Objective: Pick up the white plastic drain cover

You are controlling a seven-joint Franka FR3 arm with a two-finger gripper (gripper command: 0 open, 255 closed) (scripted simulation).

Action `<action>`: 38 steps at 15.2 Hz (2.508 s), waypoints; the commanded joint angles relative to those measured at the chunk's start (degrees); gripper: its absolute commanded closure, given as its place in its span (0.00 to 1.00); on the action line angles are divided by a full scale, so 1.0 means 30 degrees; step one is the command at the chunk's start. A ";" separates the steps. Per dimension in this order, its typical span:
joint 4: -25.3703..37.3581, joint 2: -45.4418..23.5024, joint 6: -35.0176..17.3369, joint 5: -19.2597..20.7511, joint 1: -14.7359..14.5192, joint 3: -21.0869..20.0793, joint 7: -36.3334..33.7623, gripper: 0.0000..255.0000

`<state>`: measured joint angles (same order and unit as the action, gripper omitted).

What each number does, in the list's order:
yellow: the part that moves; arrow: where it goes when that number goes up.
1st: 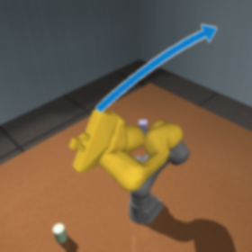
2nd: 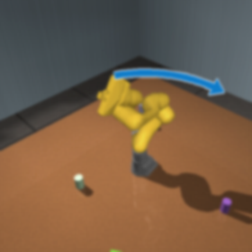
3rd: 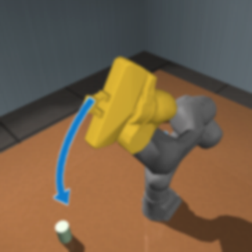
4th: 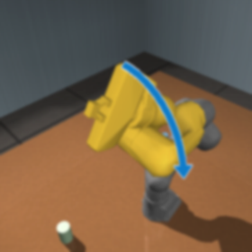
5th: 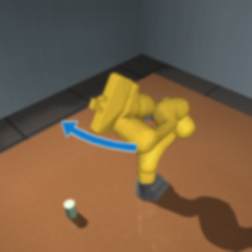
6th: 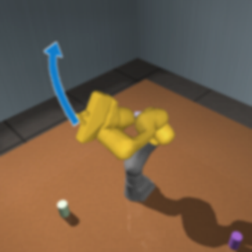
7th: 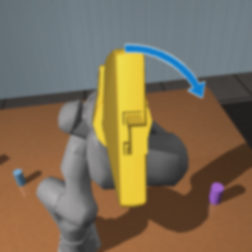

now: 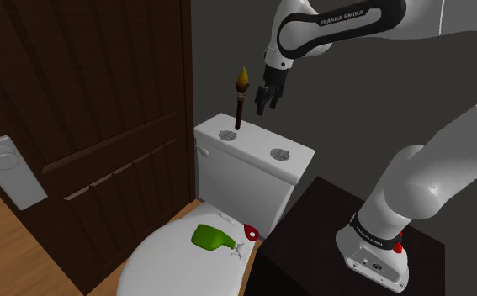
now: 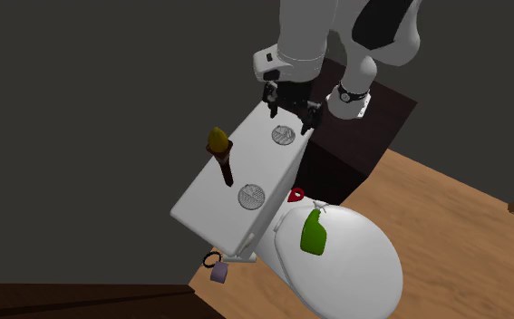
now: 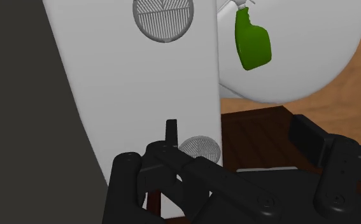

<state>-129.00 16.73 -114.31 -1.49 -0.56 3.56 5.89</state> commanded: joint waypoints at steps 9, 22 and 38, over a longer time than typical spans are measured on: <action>0.3701 -0.7237 -0.2974 -0.0383 -0.0253 -0.0014 0.1235 0.00; 0.5614 -1.1744 -0.5301 -0.0644 -0.0243 -0.0190 0.1830 0.00; 0.6004 -1.1042 -0.4212 -0.0562 -0.0264 -0.0155 0.1752 1.00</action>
<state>-111.18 -16.78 -127.56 -3.22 -1.34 3.08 11.20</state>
